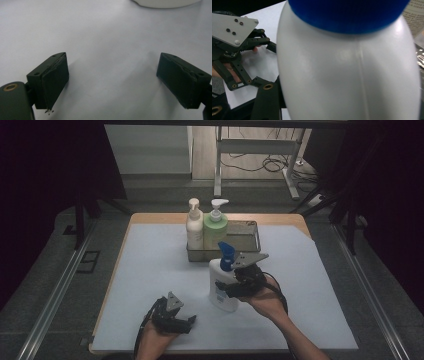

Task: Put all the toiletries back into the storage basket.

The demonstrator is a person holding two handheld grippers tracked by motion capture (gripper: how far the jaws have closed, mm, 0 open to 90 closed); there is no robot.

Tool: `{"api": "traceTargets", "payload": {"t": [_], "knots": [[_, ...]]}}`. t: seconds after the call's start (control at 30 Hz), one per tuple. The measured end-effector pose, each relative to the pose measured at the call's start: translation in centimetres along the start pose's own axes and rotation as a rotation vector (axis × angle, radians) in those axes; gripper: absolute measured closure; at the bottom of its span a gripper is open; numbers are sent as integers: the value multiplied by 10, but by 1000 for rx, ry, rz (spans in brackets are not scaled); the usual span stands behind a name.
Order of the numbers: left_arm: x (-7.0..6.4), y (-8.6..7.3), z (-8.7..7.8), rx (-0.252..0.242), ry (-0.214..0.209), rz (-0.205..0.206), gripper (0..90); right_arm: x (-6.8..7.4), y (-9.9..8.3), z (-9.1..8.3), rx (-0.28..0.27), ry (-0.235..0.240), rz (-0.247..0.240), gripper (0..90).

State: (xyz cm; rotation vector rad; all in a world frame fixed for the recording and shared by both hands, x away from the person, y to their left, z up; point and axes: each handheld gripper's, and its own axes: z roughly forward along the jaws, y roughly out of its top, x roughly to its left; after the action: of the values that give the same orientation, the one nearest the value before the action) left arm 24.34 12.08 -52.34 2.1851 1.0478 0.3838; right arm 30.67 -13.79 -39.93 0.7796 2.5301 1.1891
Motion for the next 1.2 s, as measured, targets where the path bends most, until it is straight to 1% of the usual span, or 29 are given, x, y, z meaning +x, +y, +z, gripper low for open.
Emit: {"api": "traceTargets", "payload": {"t": [0.07, 0.13, 0.3, 0.37, 0.43, 0.57, 0.67, 0.8, 1.0, 1.2], "knots": [[0, 0, 0, -5, -1, -6, 105, 0, 1, -2, 2, -3, -2, 392], [0, 0, 0, -2, 0, -2, 105, -1, 3, -5, 3, -8, 4, 393], [0, 0, 0, -2, 0, -1, 105, -7, 7, -13, -3, -18, 17, 394], [0, 0, 0, 0, 0, 1, 105, -10, 9, -17, -8, -26, 21, 394], [0, 0, 0, -5, -1, -5, 105, -13, 10, -20, -9, -35, 19, 393], [0, 0, 0, -1, -1, 0, 105, -17, 14, -28, -12, -64, 15, 394], [0, 0, 0, -2, -1, -1, 105, -22, 17, -33, -16, -72, 21, 394], [0, 0, 0, -4, -1, -3, 105, -28, 22, -42, -27, -78, 39, 394], [0, 0, 0, -2, -2, -3, 105, -38, 31, -54, -43, -102, 63, 395], [0, 0, 0, -1, -2, -2, 105, -50, 40, -66, -56, -127, 91, 395]]}}
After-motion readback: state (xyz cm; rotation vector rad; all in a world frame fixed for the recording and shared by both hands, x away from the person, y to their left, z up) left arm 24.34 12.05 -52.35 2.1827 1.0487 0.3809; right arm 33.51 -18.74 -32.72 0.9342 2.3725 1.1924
